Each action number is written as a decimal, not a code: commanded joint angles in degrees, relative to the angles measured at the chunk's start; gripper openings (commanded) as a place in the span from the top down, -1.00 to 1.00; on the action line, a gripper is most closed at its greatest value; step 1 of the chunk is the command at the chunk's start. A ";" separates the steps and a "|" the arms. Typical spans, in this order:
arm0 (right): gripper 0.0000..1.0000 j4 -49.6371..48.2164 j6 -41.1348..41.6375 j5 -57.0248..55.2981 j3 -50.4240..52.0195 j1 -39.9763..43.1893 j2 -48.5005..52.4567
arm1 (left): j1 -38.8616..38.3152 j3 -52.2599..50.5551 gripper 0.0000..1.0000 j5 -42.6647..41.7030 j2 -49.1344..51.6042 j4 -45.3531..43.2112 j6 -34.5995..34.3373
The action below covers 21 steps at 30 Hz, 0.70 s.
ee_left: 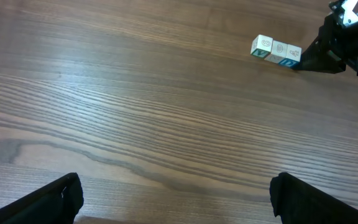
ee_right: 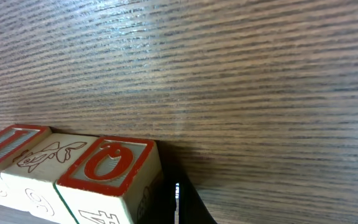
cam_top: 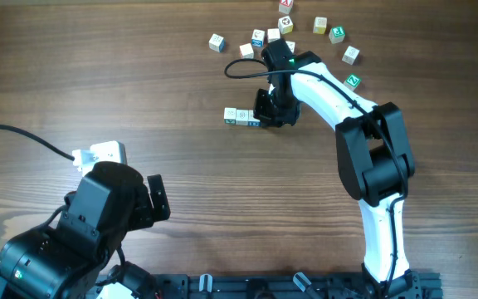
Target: Form a horizontal line
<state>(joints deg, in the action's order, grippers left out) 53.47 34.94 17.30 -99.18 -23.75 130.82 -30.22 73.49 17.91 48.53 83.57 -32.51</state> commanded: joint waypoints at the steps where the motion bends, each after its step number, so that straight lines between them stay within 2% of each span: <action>1: 0.91 -0.09 1.22 -0.24 0.61 -0.22 1.07 | 0.35 -0.22 -1.00 -0.31 -0.11 -0.15 -0.98; 8: 0.91 4.68 3.23 -15.19 -0.83 0.55 0.96 | 0.35 -0.22 -1.00 -0.31 -0.11 -0.15 -0.98; 17: 0.91 2.45 -0.90 -15.30 -13.18 1.09 -0.87 | 0.35 -0.22 -1.00 -0.31 -0.11 -0.13 -0.98; 21: 0.91 -3.56 -2.01 -9.20 -13.42 0.13 -0.48 | 0.35 -0.22 -1.00 -0.31 -0.11 -0.13 -0.98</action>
<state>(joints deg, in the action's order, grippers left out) 51.90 34.48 4.25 -111.68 -22.48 130.65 -30.22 73.49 17.91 48.53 83.57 -32.51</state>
